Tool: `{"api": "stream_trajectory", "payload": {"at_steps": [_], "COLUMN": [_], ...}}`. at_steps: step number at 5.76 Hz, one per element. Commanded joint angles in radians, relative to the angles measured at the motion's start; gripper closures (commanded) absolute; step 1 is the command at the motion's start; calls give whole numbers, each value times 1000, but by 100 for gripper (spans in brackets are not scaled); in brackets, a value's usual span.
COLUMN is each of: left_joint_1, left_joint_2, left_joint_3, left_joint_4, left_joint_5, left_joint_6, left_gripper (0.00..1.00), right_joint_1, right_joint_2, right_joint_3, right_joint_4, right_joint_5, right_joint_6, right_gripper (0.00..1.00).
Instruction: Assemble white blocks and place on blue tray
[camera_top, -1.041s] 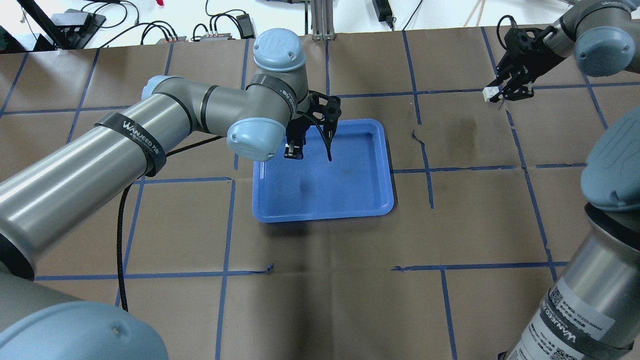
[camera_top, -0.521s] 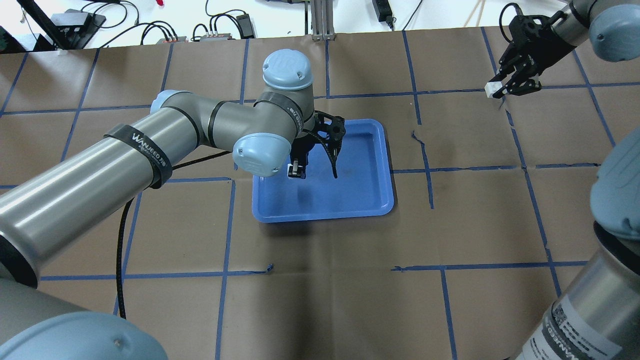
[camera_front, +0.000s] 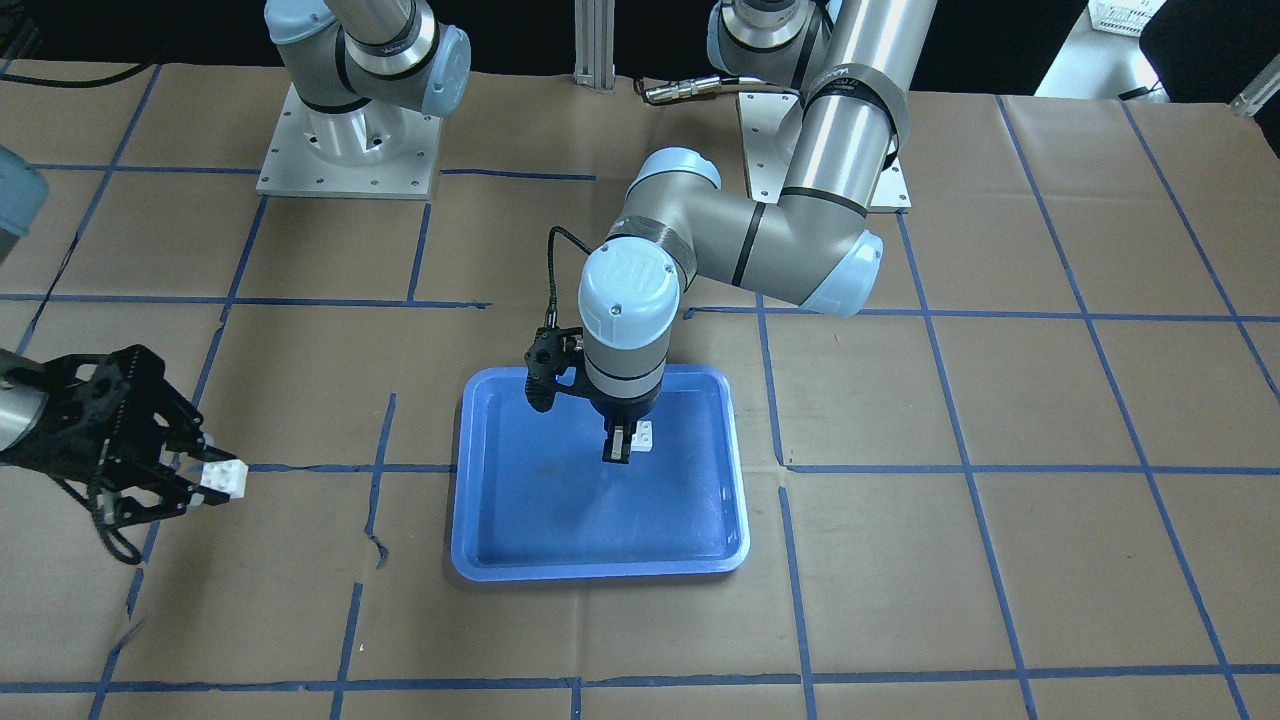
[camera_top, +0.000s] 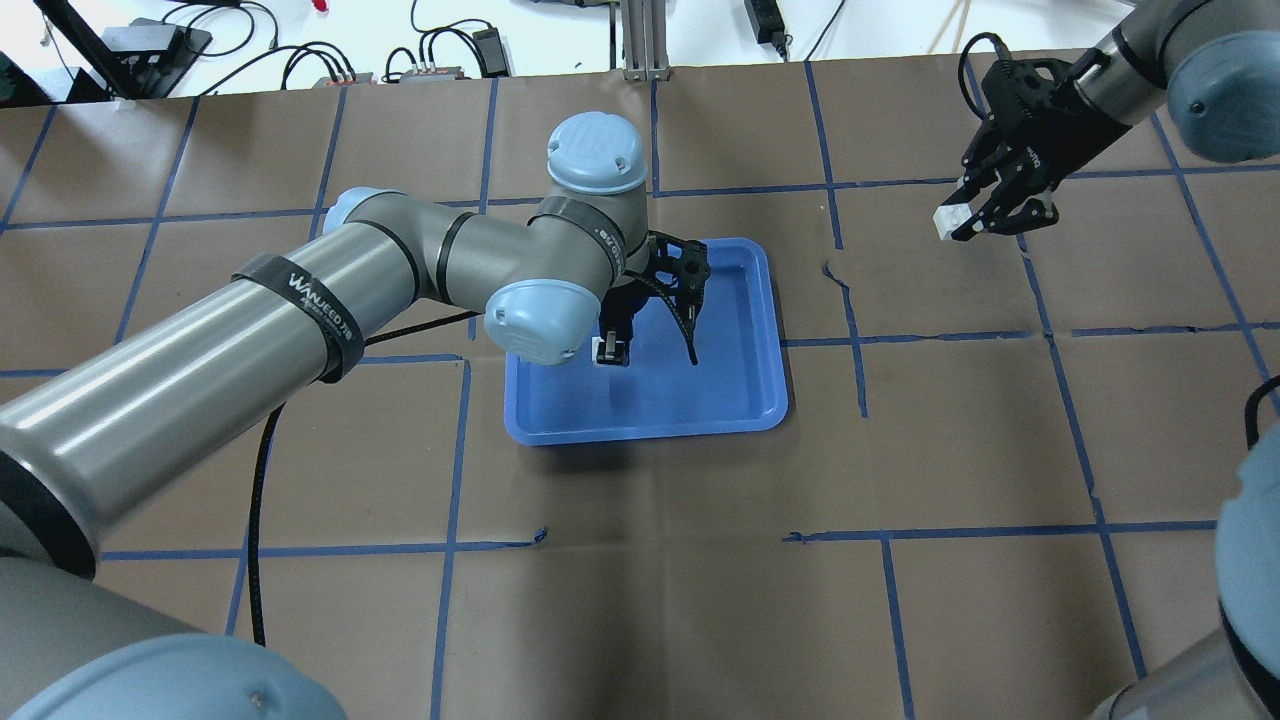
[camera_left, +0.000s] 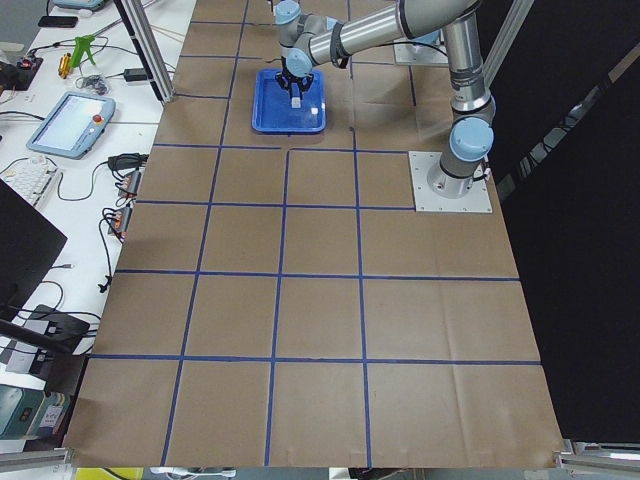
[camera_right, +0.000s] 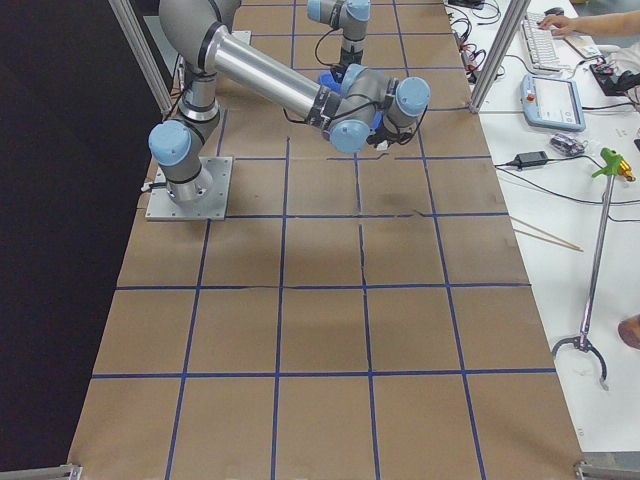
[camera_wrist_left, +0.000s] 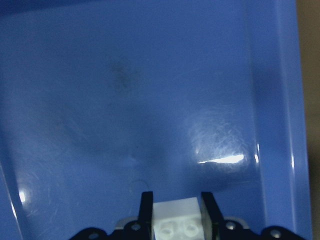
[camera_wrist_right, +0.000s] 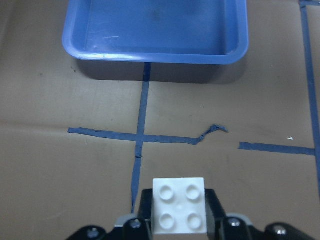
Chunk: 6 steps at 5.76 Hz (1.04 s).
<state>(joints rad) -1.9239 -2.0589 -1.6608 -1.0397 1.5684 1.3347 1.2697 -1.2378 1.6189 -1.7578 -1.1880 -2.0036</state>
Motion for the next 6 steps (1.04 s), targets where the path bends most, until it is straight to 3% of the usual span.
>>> {"api": "stream_trajectory", "payload": {"at_steps": [1, 3, 4, 5, 6], "left_joint_1": [-1, 0, -1, 0, 0], "left_joint_2": [-7, -36, -50, -53, -55], "left_joint_3": [4, 6, 9, 4, 0], "left_joint_4": [13, 70, 88, 90, 90], "left_joint_5": [-16, -37, -42, -42, -42], "left_joint_6": [-3, -3, -5, -18, -20], "left_gripper": [81, 81, 79, 59, 16], "right_joint_1": [49, 103, 105, 106, 106], "right_joint_2": [-54, -67, -68, -68, -66], "right_joint_3": [111, 247, 259, 259, 260], "right_joint_4": [-73, -323, -328, -328, -328], "right_joint_5": [33, 45, 45, 56, 82], "right_joint_6": [73, 187, 190, 190, 193], "right_gripper": [76, 76, 75, 75, 75]}}
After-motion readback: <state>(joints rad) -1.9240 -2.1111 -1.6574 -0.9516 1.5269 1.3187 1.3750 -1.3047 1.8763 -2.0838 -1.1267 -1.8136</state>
